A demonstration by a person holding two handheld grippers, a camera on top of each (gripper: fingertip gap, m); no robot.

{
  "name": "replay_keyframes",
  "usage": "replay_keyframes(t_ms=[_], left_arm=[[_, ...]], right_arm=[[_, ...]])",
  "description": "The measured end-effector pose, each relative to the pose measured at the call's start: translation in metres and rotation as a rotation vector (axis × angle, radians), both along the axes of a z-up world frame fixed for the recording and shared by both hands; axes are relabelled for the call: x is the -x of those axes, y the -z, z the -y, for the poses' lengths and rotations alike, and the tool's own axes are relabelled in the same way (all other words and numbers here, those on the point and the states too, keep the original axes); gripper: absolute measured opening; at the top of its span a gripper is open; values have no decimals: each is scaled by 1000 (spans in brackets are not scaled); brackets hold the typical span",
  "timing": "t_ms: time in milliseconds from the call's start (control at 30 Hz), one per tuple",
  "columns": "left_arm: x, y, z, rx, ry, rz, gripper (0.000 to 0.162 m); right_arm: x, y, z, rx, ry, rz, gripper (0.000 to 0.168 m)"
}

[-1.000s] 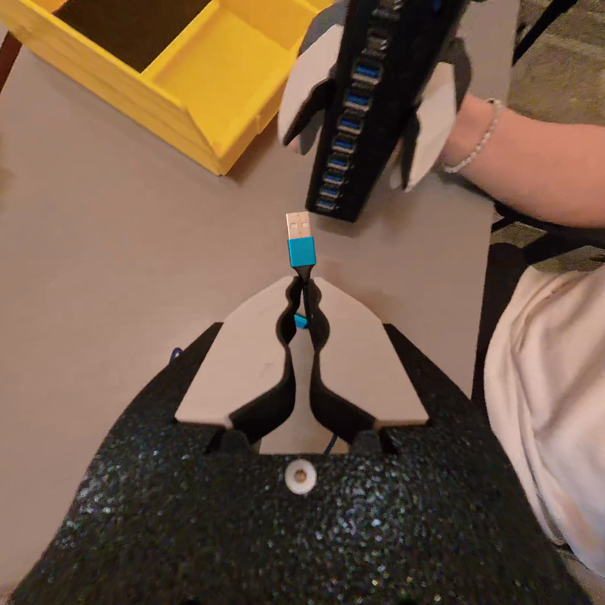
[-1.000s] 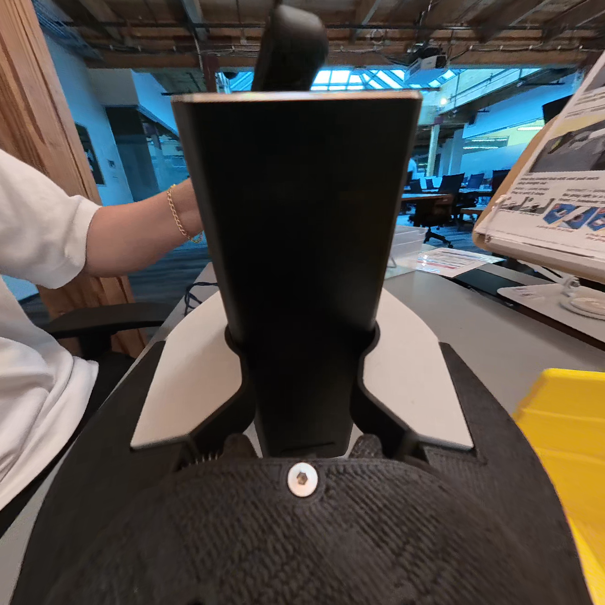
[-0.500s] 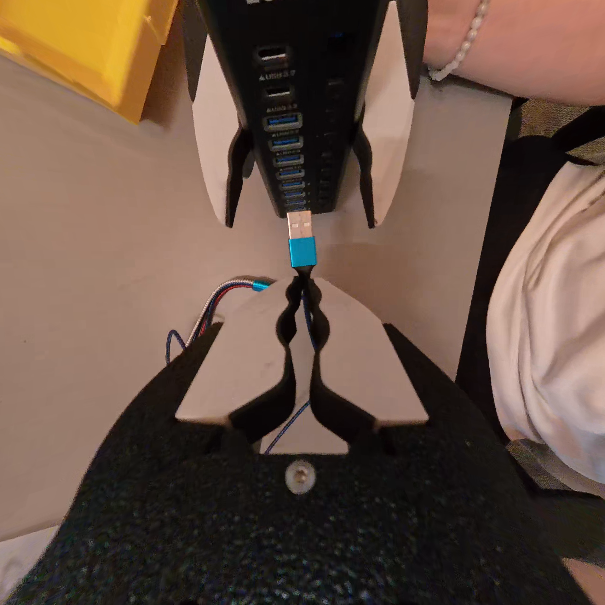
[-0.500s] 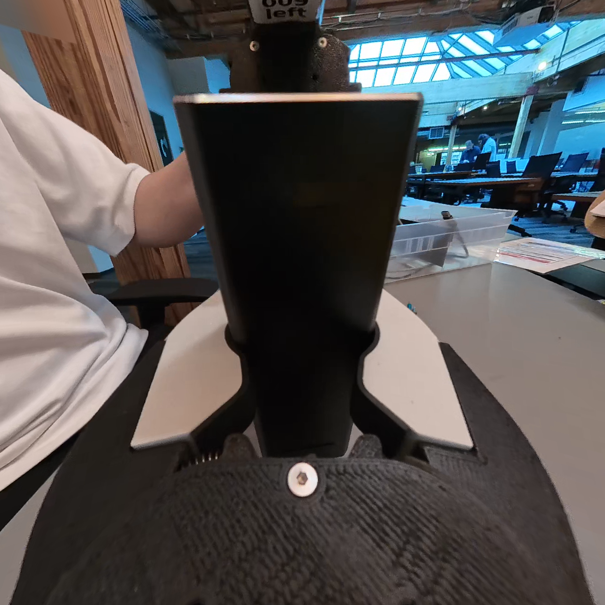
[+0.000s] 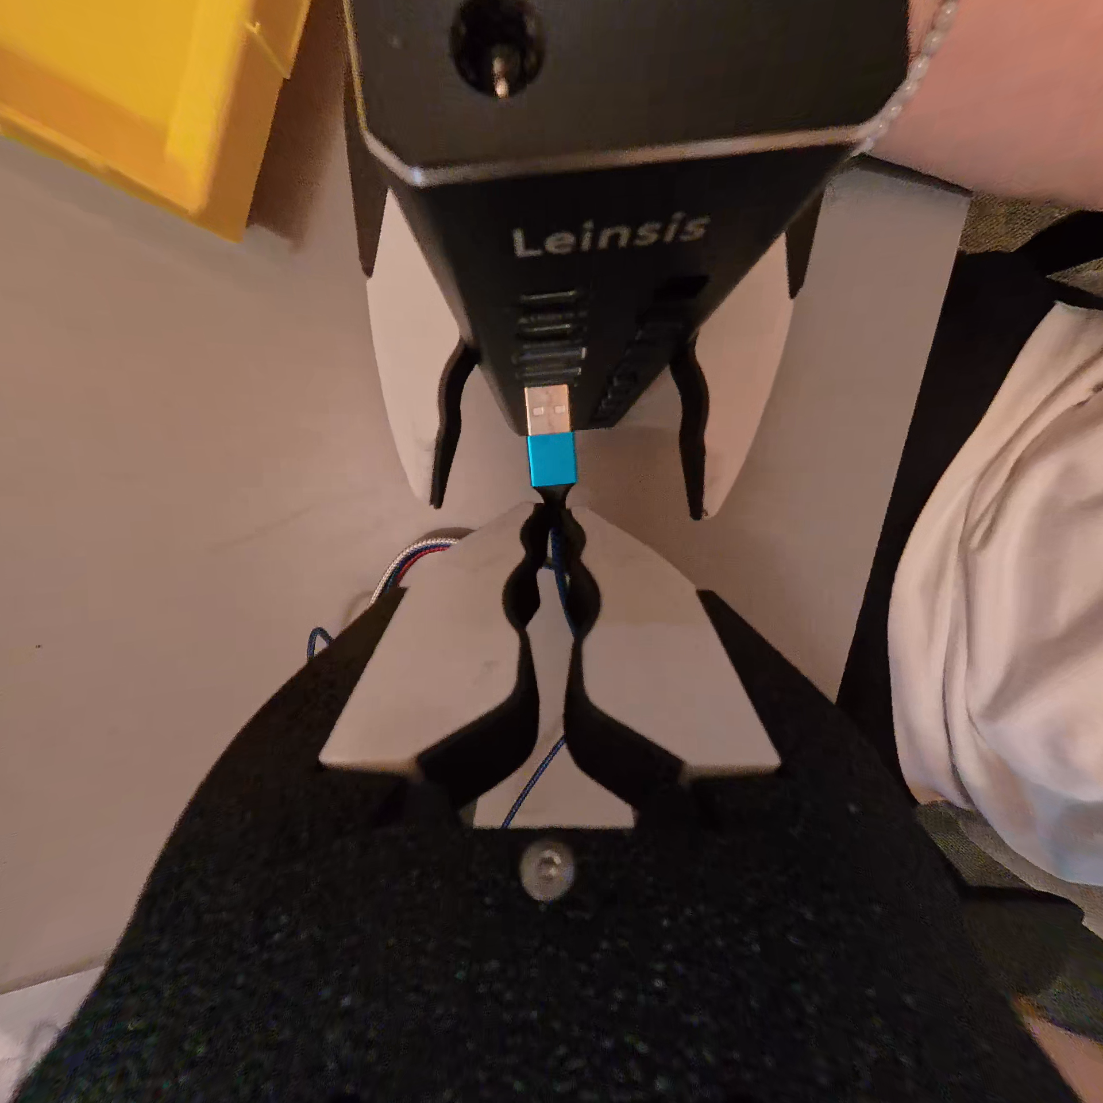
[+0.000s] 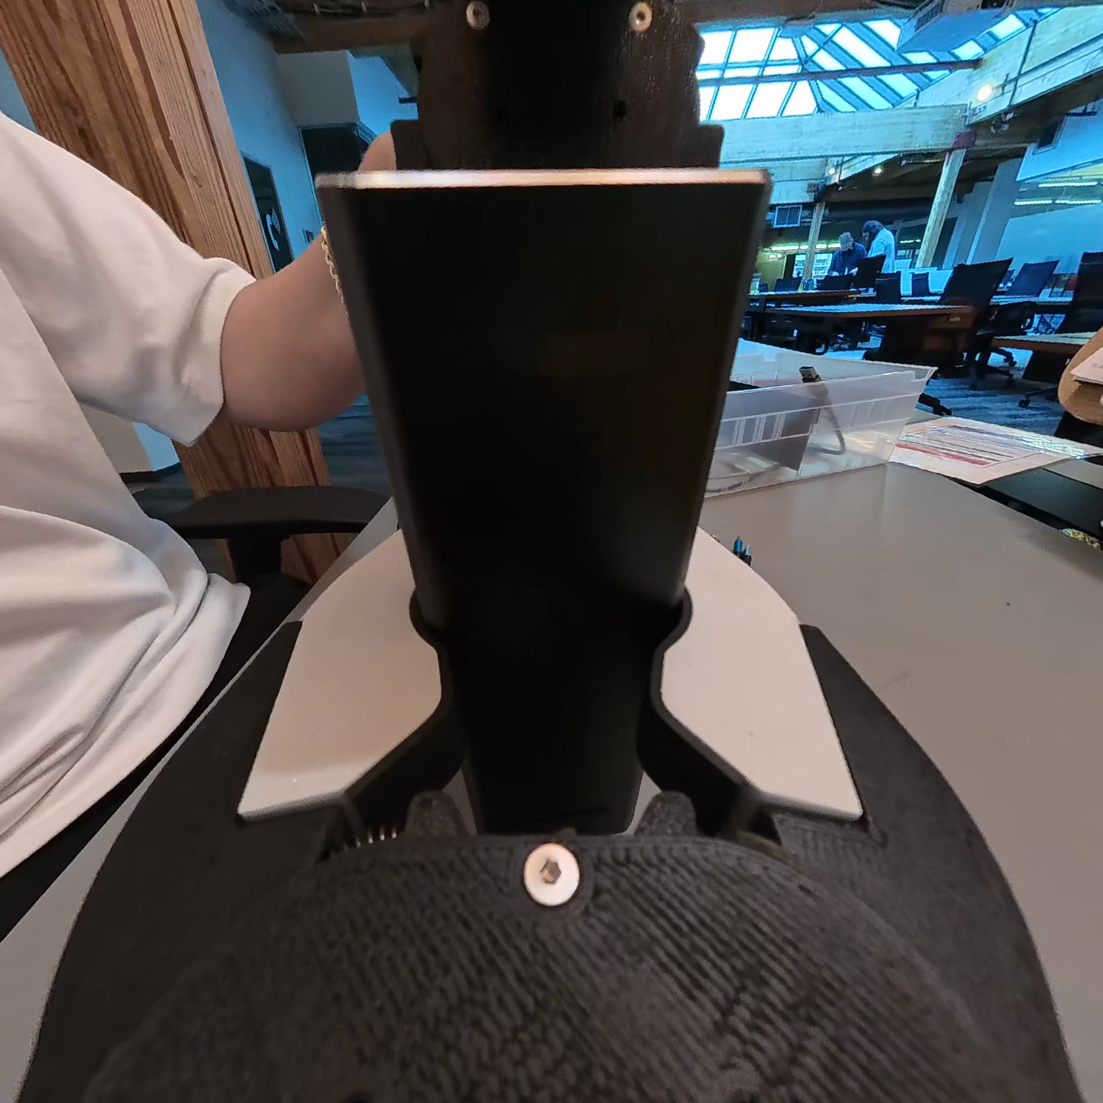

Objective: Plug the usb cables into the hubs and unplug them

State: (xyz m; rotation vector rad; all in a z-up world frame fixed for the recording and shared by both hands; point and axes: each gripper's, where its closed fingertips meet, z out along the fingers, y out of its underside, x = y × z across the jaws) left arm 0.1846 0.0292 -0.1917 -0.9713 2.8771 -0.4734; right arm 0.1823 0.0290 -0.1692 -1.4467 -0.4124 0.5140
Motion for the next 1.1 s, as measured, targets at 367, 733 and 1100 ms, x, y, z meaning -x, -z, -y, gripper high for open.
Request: replay_keyframes(t_ms=[367, 733, 1100], left_arm=[[-5, -1, 0, -127, 18, 54, 4], [-27, -14, 26, 574, -13, 524, 4], [-35, -18, 30, 719, -72, 729, 6]], right_arm=[[-3, 0, -1, 1, 23, -6, 75], [-22, -20, 15, -108, 34, -158, 75], [-27, -20, 17, -109, 50, -162, 75]])
